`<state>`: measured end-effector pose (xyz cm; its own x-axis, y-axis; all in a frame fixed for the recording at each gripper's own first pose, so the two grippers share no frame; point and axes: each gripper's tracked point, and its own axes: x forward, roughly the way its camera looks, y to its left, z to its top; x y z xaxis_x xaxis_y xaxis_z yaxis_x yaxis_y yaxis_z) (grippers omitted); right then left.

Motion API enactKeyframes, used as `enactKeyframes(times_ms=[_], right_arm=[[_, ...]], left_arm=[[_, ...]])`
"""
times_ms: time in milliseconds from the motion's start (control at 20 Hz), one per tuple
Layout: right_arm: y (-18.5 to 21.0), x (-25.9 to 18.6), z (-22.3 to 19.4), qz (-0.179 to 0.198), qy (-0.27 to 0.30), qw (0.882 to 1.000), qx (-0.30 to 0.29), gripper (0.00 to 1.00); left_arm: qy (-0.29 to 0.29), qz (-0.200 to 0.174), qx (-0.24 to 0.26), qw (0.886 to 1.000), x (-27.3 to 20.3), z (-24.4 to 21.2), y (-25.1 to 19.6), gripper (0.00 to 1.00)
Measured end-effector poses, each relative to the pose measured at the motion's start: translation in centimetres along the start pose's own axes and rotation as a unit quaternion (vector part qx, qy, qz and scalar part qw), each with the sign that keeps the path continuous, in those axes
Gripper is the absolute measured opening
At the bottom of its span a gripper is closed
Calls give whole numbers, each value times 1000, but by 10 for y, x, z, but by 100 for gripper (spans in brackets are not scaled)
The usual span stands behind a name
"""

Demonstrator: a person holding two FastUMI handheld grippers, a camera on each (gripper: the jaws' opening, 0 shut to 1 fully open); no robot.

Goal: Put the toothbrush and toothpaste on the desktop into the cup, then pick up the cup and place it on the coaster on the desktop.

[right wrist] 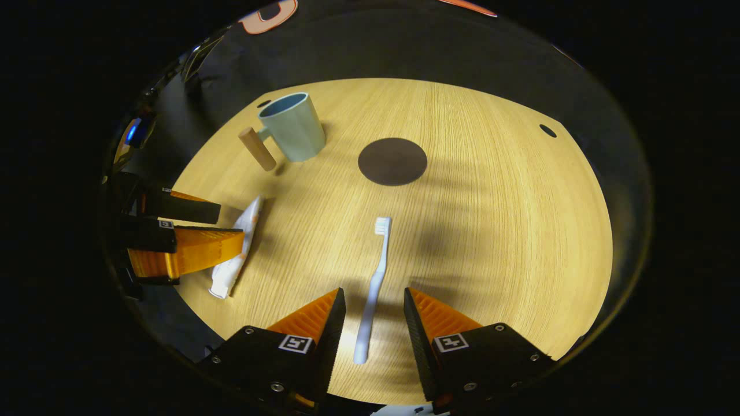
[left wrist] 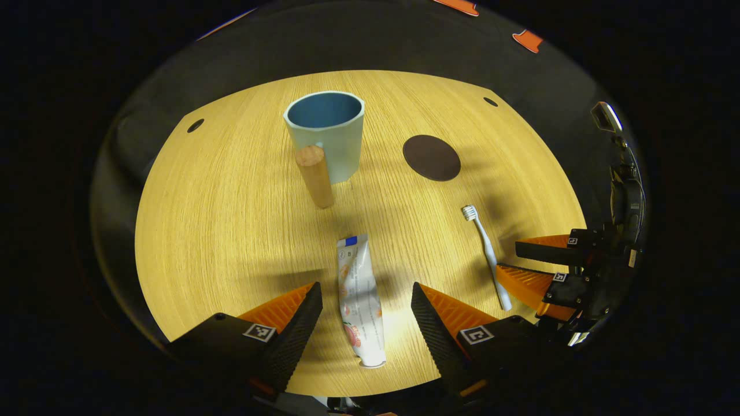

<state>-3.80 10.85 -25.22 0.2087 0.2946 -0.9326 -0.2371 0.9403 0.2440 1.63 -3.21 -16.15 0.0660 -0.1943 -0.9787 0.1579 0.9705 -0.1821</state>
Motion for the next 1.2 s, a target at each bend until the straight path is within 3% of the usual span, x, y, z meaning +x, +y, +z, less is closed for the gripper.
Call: enactKeyframes(times_ms=[100,200,400,500,550,600,850,1100,1150,1200], right_arm=[[-2,7,-9,-3,29,1000,6,59],[-4,10,-13,-11,40,999,9,49],[-3,15,-11,-17,52,998,9,33],[-5,17,-8,-24,52,998,7,21],[-6,15,-6,-25,50,998,8,17],[-7,16,-6,-27,46,999,12,13],[-6,15,-4,-39,8,999,10,5],[-5,12,-3,-29,-21,999,3,3],[-5,10,-2,-26,-26,999,5,3],[-4,13,-2,-22,-31,999,5,3]], left_arm=[[23,6,-7,1000,5,-1,4,96],[41,11,-15,999,6,-4,5,88],[58,27,-21,998,19,-9,11,84],[61,29,-26,997,19,-9,9,65],[66,30,-29,997,20,-11,9,65],[68,32,-33,997,28,-11,8,56],[41,39,-6,998,25,-6,5,48],[26,32,-7,999,24,1,3,50],[29,30,-5,999,22,0,5,35],[28,29,3,999,23,0,6,37]])
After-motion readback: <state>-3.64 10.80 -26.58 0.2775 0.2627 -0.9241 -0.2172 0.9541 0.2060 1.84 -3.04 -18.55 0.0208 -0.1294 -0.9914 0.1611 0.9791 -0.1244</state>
